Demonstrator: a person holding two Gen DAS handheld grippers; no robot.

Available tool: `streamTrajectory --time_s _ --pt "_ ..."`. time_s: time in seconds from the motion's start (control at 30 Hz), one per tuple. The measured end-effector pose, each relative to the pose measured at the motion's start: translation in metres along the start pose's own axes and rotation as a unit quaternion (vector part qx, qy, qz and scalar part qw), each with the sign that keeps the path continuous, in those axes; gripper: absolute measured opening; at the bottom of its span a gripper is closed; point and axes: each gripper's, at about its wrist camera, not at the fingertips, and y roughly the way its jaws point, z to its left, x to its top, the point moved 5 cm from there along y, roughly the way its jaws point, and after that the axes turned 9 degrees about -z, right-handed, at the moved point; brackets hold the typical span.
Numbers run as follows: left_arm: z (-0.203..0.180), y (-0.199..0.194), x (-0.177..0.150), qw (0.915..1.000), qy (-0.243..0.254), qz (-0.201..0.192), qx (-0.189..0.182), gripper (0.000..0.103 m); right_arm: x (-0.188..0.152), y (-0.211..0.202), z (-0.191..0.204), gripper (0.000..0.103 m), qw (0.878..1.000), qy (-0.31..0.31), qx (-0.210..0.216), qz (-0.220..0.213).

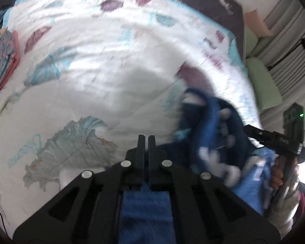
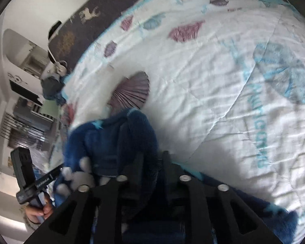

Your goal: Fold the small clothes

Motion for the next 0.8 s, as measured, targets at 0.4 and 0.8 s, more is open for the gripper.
streamTrajectory --time_s 0.4,0.8 --pt "-0.024 0.025 -0.032 0.9967 0.004 0.059 -0.056 0.011 -0.033 0.006 0.012 0.019 0.996 -0.051 -0.050 0.056" --pt "-0.030 -0.020 -0.023 0.9977 0.054 0.026 -0.030 0.016 -0.023 -0.035 0.013 0.017 0.995 -0.082 -0.058 0.012"
